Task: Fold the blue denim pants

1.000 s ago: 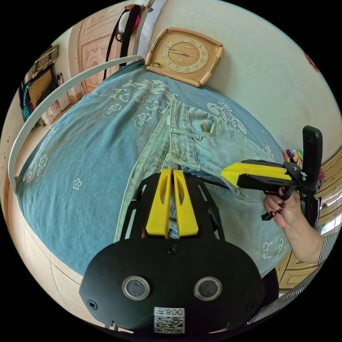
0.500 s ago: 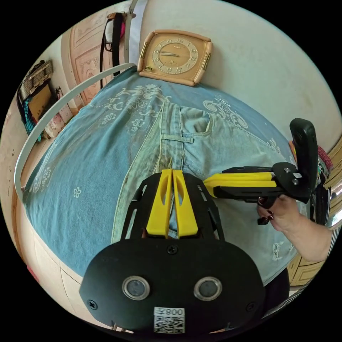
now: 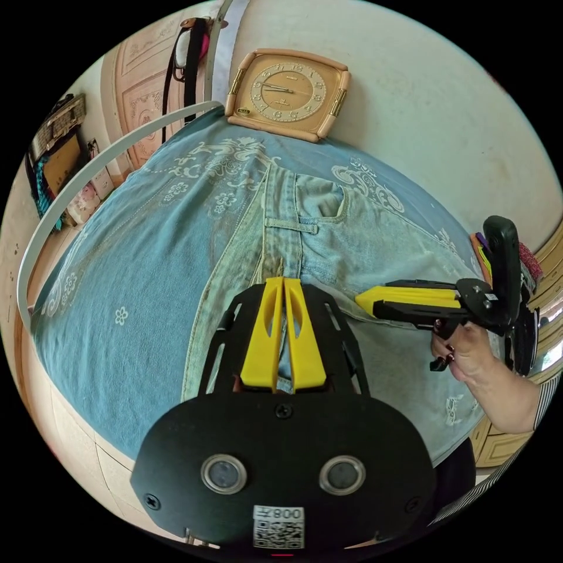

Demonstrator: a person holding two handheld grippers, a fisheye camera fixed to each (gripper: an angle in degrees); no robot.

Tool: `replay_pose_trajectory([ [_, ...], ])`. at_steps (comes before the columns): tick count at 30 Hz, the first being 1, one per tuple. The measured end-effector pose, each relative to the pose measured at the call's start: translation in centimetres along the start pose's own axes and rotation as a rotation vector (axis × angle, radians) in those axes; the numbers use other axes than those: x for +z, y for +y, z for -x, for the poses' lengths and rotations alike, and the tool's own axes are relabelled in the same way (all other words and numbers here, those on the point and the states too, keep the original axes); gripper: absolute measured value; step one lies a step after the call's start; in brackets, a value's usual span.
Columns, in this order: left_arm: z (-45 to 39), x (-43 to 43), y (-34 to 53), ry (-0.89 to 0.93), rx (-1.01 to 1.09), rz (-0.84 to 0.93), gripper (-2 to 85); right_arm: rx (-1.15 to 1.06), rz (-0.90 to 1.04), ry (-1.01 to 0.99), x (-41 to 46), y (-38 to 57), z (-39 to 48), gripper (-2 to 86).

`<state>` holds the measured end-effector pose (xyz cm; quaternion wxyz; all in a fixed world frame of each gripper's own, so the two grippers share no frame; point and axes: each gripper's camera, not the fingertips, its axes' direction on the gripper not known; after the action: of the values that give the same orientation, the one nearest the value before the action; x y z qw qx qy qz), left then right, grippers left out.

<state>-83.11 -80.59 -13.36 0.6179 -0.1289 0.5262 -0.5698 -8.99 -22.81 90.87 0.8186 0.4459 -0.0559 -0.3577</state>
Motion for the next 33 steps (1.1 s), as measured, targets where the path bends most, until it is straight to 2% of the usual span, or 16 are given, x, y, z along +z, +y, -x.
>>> replay_pose_trajectory([
  [3, 0.0, 0.0, -0.2, 0.005, -0.002, -0.004, 11.0, -0.050, -0.006, 0.084, 0.3, -0.1, 1.5, 0.2],
  [7, -0.5, -0.1, -0.7, -0.030, 0.010, 0.005, 9.3, 0.017, -0.002, 0.014, -0.6, -0.5, 1.1, 0.1],
  [10, -0.5, -0.9, -1.2, -0.056, 0.020, 0.023, 7.9, 0.030, -0.069, 0.026, -2.5, 0.1, 1.6, 0.2],
  [13, -0.6, -1.0, -0.7, -0.091, 0.008, 0.002, 6.2, 0.015, -0.014, 0.033, -0.7, 0.6, 2.2, 0.1],
  [14, -0.5, -0.5, -0.7, -0.091, 0.008, 0.028, 5.8, 0.013, -0.061, 0.054, -0.7, 1.0, 2.4, 0.1],
  [19, -0.2, -0.4, -1.8, -0.076, 0.019, 0.035, 1.6, 0.026, -0.006, 0.046, -1.3, -0.3, 3.3, 0.1],
  [23, -0.3, -1.9, -2.0, -0.056, 0.015, 0.003, 0.4, 0.087, -0.105, 0.060, -4.2, 1.3, 4.1, 0.1],
  [27, -0.1, -0.8, -1.6, -0.062, 0.022, 0.083, 0.2, 0.127, -0.073, 0.049, -3.4, 2.1, 3.9, 0.1],
  [28, 0.2, -1.2, -1.6, -0.041, -0.002, 0.051, 0.1, 0.126, -0.062, 0.047, -3.6, 1.9, 4.1, 0.1],
  [33, -0.2, -2.7, -1.4, 0.093, 0.006, 0.009, 0.2, -0.035, 0.039, 0.250, -5.7, 0.7, 9.0, 0.2],
])
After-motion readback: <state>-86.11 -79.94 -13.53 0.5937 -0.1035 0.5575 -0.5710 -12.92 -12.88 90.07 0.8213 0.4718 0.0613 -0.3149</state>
